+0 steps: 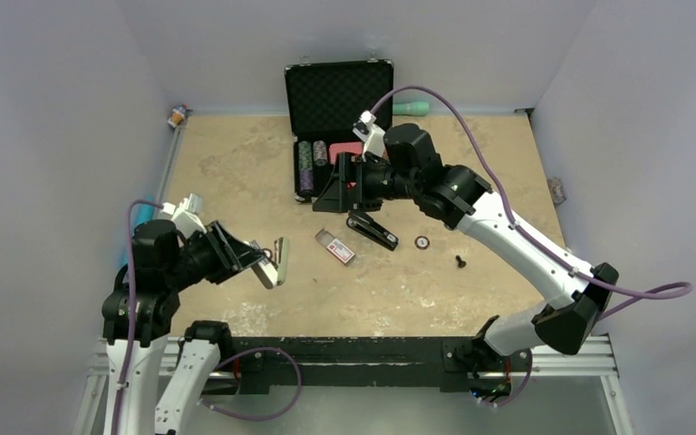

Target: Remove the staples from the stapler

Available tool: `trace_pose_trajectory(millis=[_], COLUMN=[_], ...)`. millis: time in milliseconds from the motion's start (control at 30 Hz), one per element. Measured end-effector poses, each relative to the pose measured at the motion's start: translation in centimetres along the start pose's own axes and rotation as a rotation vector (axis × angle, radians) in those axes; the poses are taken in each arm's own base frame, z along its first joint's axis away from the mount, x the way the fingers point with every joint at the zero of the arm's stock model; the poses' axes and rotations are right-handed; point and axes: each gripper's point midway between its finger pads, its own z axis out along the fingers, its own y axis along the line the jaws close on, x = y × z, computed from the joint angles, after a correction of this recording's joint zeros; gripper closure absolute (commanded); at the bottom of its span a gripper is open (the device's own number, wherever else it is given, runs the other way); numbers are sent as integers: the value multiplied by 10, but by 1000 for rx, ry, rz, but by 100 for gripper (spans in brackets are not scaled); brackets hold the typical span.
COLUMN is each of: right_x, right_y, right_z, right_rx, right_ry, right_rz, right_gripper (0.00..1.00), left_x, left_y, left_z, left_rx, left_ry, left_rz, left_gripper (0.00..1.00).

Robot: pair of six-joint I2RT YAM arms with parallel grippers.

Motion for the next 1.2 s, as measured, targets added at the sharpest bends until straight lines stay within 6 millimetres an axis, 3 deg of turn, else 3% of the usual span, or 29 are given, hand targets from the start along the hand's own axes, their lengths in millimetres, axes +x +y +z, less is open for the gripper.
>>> trace_pose_trajectory(millis=[300,467,833,967,1200], right_x=[7,14,49,63,88], right_y=[-5,-19,-38,-50,-74], right_z=[20,49,124,145,178], right_rx=[-20,-14,-84,-65,-3], right_ry=[45,93,273,334,418], right_rz=[19,62,224,258,288], right_gripper=[30,60,92,100,100], left_x=[14,16,20,24,12], left_y=[40,51,81,94,104], left_z=[12,22,43,55,82], left_rx=[-142,-176,-244,-270,-293], left_ry=[81,124,162,196,230], left_rz=[33,42,62,45,25], left_gripper=[100,100,100,100,100])
